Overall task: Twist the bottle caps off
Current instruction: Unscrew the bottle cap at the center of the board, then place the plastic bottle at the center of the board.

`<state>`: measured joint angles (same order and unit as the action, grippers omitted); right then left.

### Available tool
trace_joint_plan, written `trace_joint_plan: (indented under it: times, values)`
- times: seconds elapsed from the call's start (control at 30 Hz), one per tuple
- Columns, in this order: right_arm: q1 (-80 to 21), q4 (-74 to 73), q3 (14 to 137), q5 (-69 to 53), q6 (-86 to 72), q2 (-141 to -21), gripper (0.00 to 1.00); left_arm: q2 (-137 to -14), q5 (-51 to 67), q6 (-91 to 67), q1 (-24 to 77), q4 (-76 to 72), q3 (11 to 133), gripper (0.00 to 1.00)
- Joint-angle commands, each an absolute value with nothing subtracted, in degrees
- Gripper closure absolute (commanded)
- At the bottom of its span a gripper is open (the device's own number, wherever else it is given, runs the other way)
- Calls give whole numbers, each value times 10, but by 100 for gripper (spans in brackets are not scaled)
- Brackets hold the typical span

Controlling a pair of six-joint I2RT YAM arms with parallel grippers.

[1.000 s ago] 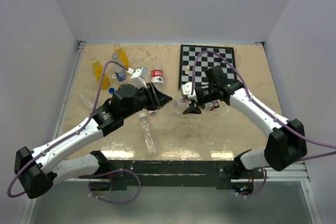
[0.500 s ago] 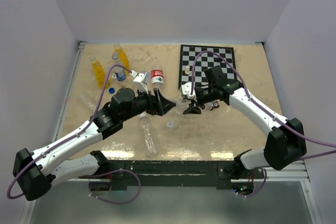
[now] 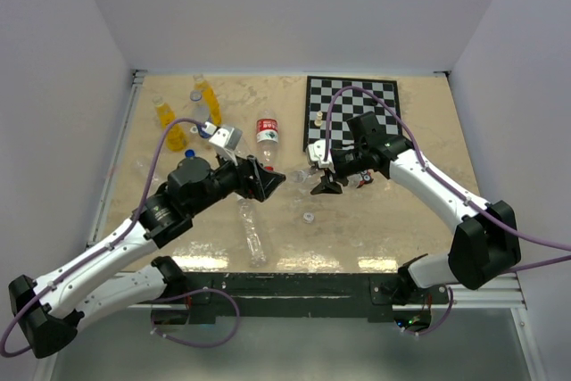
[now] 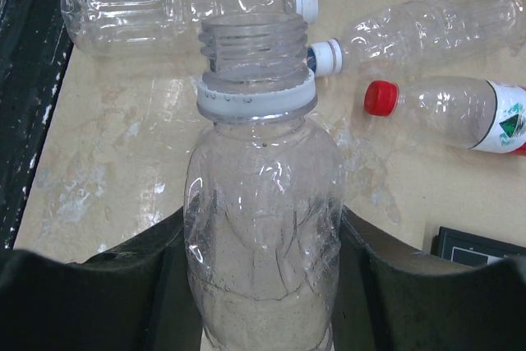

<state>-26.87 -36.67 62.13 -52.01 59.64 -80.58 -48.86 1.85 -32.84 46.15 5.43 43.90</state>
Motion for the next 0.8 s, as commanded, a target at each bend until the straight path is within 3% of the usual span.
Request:
trace_joint_plan:
  times: [0.0,0.37,0.77]
  values:
    - [-267,-367,632,-535,598,-809,100,-451,-14,-277,461,43,418,15]
    - [-268,-341,630,-569,553,-814,100,-381,11,-291,460,-57,338,10]
    - [-268,-322,628,-577,526,-817,100,-446,59,-354,460,-183,316,7]
